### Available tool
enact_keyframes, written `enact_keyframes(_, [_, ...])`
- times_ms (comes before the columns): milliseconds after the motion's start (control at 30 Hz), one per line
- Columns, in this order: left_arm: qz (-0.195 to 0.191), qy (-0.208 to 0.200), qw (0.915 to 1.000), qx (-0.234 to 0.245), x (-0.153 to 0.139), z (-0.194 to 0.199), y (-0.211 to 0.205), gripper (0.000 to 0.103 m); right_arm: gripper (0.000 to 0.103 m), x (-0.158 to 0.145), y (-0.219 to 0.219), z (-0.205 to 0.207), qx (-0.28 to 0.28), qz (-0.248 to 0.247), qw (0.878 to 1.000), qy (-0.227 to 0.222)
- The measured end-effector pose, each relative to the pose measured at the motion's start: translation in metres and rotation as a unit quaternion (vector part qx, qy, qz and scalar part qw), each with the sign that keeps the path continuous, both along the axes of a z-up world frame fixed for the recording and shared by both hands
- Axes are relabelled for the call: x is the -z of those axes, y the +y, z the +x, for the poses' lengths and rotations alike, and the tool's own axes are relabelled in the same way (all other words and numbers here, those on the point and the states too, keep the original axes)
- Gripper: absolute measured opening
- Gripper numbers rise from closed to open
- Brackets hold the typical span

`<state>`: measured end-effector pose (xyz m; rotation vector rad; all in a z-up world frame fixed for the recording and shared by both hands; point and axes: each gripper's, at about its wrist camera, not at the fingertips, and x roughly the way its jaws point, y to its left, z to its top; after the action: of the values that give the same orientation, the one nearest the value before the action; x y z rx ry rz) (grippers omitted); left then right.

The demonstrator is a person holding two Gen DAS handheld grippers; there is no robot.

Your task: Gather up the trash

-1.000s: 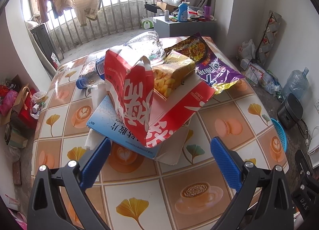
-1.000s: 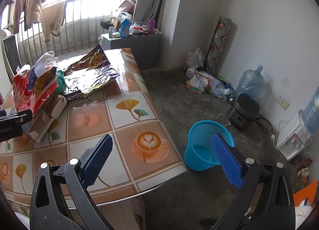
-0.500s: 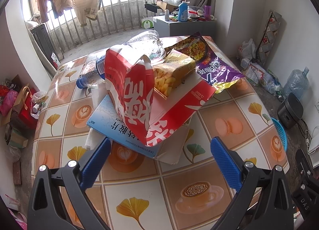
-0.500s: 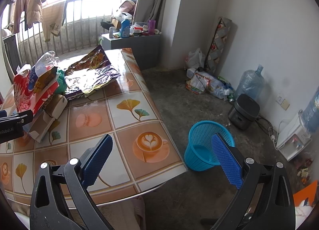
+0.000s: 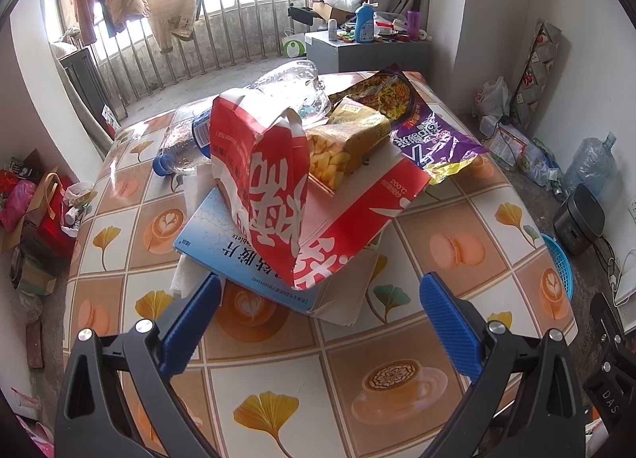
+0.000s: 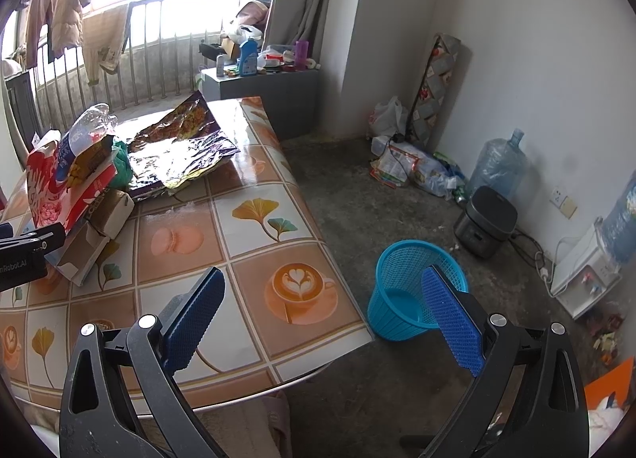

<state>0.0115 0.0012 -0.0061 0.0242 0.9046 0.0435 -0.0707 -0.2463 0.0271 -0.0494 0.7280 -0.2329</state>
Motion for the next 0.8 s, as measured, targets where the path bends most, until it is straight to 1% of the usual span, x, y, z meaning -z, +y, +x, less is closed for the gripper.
enact_keyframes(167, [-0.006,-0.006,1.0000,0.001,-0.001,-0.003,0.005,0.097,0.095,-0.004,0.002,0.003,0.008,0.001,1.000,0.001])
enact_keyframes(333, [-0.021,-0.028,0.9993,0.010,-0.008,-0.008,0.022,0.097,0.095,-0.013,0.010,0.008,0.014,0.019,1.000,-0.013])
enact_keyframes(433, [-0.026,-0.041,0.9986,0.020,-0.012,-0.008,0.034,0.097,0.095,-0.014,0.018,0.014,0.008,0.034,0.999,-0.019])
enact_keyframes(533, [-0.029,-0.056,0.9978,0.020,-0.016,-0.007,0.051,0.097,0.095,-0.016,0.031,0.024,-0.012,0.053,0.998,-0.028])
enact_keyframes(633, [-0.023,-0.066,0.9974,0.015,-0.022,-0.001,0.067,0.097,0.095,-0.021,0.045,0.036,-0.038,0.073,0.996,-0.042])
enact_keyframes(800, [-0.011,-0.088,0.9960,0.011,-0.031,0.002,0.093,0.097,0.095,-0.025,0.070,0.056,-0.082,0.127,0.987,-0.049])
